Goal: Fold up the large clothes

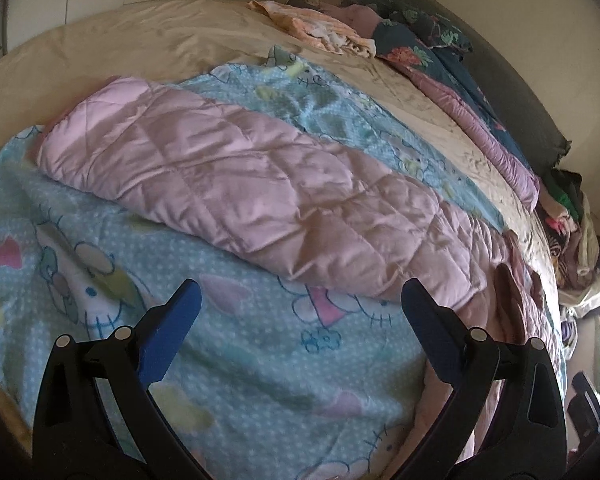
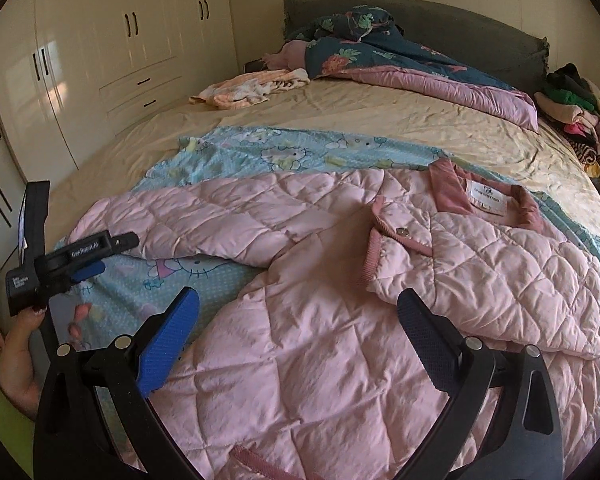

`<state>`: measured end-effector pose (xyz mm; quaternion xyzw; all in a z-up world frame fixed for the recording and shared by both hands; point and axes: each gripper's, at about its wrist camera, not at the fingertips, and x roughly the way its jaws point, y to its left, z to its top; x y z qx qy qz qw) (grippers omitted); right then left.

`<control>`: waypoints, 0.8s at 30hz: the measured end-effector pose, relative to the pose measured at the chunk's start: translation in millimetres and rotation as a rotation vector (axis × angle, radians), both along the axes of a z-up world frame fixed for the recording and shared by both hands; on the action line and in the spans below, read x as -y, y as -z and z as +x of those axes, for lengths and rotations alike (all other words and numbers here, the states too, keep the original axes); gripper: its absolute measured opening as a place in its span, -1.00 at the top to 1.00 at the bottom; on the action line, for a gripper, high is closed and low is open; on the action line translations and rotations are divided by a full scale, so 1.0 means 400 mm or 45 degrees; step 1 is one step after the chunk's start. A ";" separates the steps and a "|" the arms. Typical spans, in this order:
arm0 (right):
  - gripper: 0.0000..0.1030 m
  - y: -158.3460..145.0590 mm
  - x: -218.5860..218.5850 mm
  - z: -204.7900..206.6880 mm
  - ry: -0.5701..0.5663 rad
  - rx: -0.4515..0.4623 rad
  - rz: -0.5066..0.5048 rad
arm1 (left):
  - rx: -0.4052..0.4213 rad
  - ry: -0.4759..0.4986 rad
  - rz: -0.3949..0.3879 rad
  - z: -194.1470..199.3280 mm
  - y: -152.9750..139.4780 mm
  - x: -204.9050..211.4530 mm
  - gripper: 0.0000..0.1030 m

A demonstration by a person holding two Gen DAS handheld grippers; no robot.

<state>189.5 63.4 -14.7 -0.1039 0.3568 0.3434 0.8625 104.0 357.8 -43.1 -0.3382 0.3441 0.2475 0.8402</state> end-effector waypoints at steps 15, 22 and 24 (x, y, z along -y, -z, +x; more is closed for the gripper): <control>-0.91 0.041 0.038 0.049 0.082 -0.039 -0.017 | 0.054 -0.251 -0.161 -0.006 0.062 -0.194 -0.82; -0.91 0.057 0.043 0.059 0.098 -0.055 -0.024 | 0.097 -0.315 -0.190 -0.012 0.089 -0.258 -0.61; -0.91 0.058 0.047 0.058 0.096 -0.057 -0.025 | 0.091 -0.348 -0.158 -0.015 0.082 -0.273 -0.06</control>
